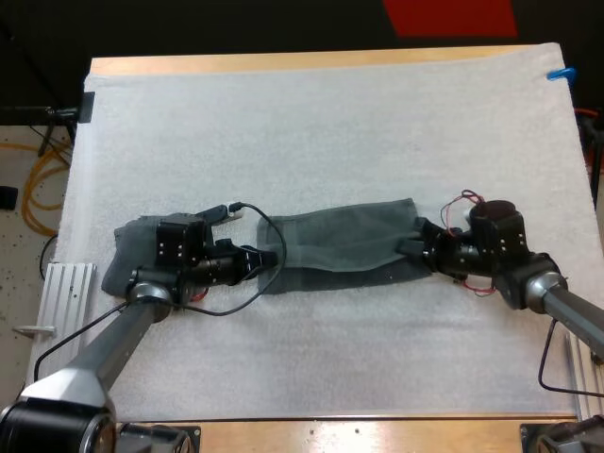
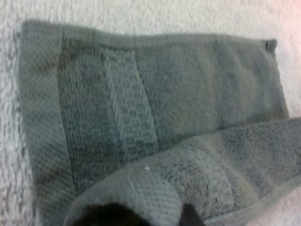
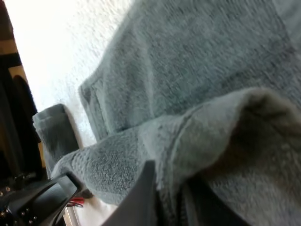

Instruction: Pick towel from pile fold and stack

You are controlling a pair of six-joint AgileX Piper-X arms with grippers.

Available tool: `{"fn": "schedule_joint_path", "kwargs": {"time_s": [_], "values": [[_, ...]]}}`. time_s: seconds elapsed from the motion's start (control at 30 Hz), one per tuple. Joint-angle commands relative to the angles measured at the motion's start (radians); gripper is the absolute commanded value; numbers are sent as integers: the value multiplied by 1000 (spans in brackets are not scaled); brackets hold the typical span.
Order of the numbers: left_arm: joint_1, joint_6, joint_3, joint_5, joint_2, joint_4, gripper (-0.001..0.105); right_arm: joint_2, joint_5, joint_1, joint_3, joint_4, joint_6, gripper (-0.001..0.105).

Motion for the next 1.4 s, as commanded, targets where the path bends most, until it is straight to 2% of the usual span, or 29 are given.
{"fn": "schedule_joint_path", "kwargs": {"time_s": [0.0, 0.17, 0.2, 0.3, 0.33, 0.37, 0.43, 0.5, 0.63, 0.7, 0.83, 0.97, 1.1, 1.23, 1.37], "values": [[-1, -11, 1, 11, 4, -37, 0, 1, 19, -5, -14, -10, -2, 0], [-1, -9, 1, 9, 12, -111, 0, 10, 21, -7, -19, -10, -28, 0], [-1, -3, 1, 9, 12, -132, 0, 10, 21, -7, -19, -10, -59, 4], [-1, 20, 1, 9, 12, -176, 3, 10, 21, -7, -19, -29, -74, 27], [-1, 30, 1, 9, 12, -190, 7, 10, 21, -7, -19, -47, -74, 40], [-1, 34, 1, 9, 12, -196, 10, 10, 21, -7, -19, -57, -74, 45], [-1, 36, 1, 9, 12, -216, 22, 10, 21, -7, -19, -125, -84, 69], [-1, 36, 1, 9, 12, -233, 31, 10, 25, -7, -19, -195, -89, 75], [-1, 36, -15, 18, 12, -260, 46, 10, 88, -7, -23, -341, -120, 74], [-1, 36, -38, 49, 12, -260, 49, 8, 96, -7, -34, -356, -144, 74], [-1, 33, -104, 134, 2, -250, 50, -15, 95, -7, -77, -319, -229, 74], [-1, 49, -162, 132, -53, -159, 50, -67, 112, -7, -109, -241, -310, 74], [-1, 143, -201, 81, -161, -13, 50, -147, 175, -7, -150, -59, -430, 74], [-1, 273, -242, -28, -302, 210, 50, -235, 249, -7, -192, 145, -574, 74], [-1, 362, -272, -130, -435, 410, 50, -311, 305, -7, -230, 330, -659, 74]]}}
